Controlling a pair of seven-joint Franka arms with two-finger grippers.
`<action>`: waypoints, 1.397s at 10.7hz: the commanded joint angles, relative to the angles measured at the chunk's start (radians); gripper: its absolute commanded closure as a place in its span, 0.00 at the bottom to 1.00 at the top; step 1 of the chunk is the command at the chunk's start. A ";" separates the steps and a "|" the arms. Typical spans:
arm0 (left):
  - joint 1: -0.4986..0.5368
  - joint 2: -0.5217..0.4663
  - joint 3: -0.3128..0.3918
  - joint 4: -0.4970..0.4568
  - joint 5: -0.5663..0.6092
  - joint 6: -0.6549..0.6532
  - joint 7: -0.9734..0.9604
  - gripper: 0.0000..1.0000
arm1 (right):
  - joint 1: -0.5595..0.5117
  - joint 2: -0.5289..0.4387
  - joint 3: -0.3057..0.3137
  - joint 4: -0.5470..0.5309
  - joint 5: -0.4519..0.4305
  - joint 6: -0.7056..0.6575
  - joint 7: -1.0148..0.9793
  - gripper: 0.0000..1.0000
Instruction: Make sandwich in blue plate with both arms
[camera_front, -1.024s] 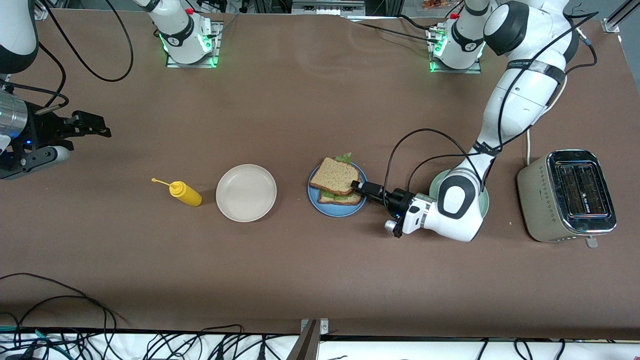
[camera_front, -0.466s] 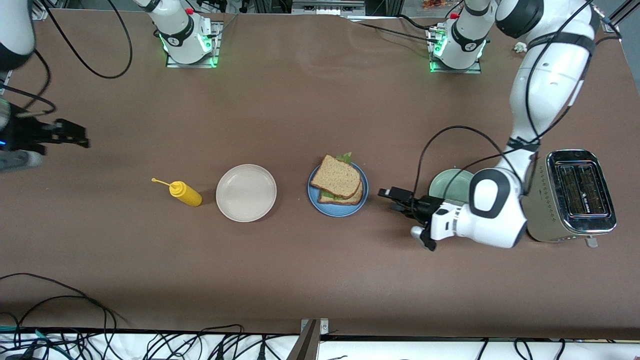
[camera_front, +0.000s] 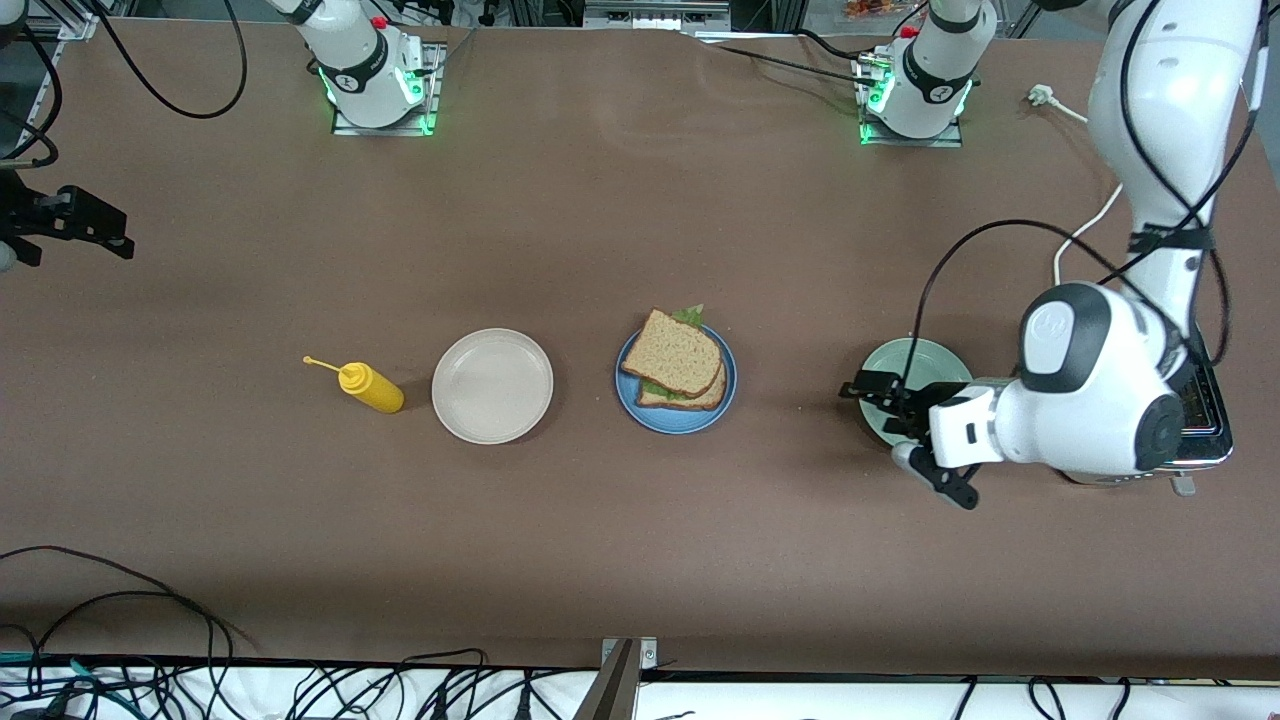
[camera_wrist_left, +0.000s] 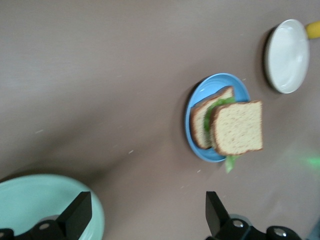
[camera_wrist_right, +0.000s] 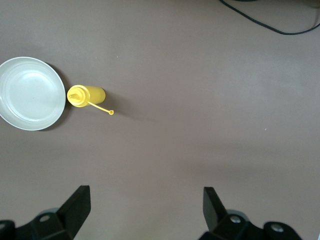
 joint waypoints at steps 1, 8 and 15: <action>0.010 -0.172 0.009 -0.030 0.200 -0.084 -0.097 0.00 | 0.002 -0.017 0.003 -0.026 -0.021 0.013 0.016 0.00; -0.140 -0.575 0.197 -0.210 0.384 -0.175 -0.200 0.00 | 0.000 -0.018 0.003 -0.026 -0.021 -0.005 0.010 0.00; -0.159 -0.715 0.273 -0.346 0.273 -0.169 -0.206 0.00 | 0.000 -0.020 -0.021 -0.026 0.109 -0.056 -0.019 0.00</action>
